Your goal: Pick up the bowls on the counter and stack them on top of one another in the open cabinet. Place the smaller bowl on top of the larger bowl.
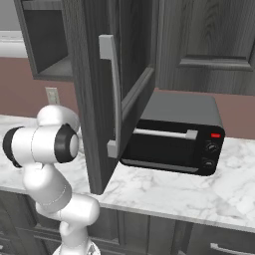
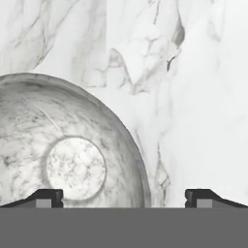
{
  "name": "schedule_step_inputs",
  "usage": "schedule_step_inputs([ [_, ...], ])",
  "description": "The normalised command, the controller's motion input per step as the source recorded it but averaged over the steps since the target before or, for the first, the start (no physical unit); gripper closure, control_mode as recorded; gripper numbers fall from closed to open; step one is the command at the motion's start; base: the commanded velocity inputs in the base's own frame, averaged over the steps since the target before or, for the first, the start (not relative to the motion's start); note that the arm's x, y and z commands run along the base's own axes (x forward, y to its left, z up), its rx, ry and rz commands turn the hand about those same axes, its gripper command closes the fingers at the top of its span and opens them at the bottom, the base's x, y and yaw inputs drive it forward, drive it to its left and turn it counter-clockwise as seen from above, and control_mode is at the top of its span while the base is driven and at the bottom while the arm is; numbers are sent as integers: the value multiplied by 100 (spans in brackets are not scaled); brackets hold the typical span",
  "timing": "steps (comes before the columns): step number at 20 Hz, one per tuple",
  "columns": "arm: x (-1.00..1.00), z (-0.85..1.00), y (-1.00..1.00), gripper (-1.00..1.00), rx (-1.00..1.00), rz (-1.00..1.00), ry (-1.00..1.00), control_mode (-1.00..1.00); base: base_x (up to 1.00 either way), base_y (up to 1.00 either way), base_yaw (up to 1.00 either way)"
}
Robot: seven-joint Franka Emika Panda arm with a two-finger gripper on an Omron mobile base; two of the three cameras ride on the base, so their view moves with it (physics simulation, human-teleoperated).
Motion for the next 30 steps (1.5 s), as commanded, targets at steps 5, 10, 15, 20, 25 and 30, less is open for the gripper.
schedule_step_inputs([
  [5,0,-13,0,100,0,0,0,-100,0,0,0],
  [10,0,0,0,100,0,0,0,-100,0,0,0],
  [15,-13,2,0,100,0,0,-2,-100,0,0,0],
  [20,-38,33,0,100,0,0,-6,-100,0,0,0],
  [25,-35,69,-1,100,0,0,-8,-100,0,0,0],
  [30,-32,66,-3,100,0,-1,-11,-100,0,0,0],
])
